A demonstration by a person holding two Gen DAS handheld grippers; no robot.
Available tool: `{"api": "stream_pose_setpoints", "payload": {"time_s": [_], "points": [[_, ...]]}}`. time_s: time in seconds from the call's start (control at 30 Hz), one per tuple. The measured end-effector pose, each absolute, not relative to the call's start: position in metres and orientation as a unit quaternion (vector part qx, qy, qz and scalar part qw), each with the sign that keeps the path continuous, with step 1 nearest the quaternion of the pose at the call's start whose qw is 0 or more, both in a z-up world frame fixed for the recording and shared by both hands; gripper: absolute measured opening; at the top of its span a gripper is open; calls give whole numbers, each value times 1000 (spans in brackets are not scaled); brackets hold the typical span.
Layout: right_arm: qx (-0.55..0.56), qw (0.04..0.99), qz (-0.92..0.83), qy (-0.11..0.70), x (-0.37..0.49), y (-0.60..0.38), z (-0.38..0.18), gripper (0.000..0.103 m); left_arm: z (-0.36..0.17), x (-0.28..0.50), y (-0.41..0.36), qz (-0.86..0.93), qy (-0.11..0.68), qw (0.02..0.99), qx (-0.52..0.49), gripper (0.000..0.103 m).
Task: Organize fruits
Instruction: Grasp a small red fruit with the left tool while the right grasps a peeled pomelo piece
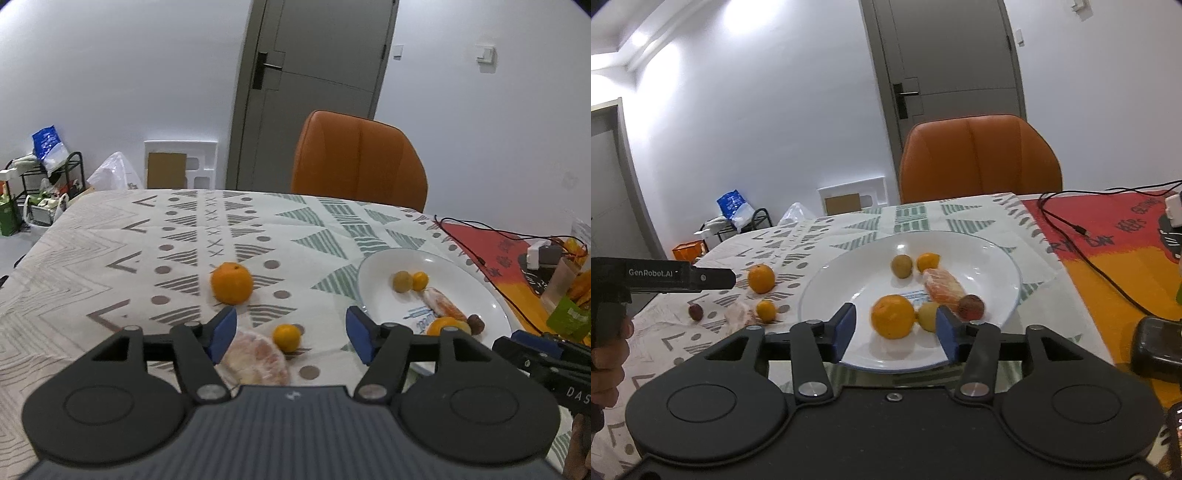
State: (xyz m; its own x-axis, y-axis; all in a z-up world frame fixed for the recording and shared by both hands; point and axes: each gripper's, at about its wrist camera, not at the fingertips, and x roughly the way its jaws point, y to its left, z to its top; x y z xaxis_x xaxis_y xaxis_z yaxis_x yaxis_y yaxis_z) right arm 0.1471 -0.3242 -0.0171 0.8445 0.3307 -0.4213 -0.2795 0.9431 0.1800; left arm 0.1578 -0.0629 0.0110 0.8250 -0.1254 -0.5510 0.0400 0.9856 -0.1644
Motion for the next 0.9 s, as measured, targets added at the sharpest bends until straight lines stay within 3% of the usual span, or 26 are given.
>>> {"api": "stream_pose_setpoints", "payload": {"time_s": [0.23, 0.9], "points": [[37, 954, 186, 233, 146, -296, -12, 61, 11, 144, -40, -29, 292, 954, -67, 73], [3, 938, 235, 256, 165, -237, -17, 62, -6, 146, 11, 23, 296, 951, -83, 73]]}}
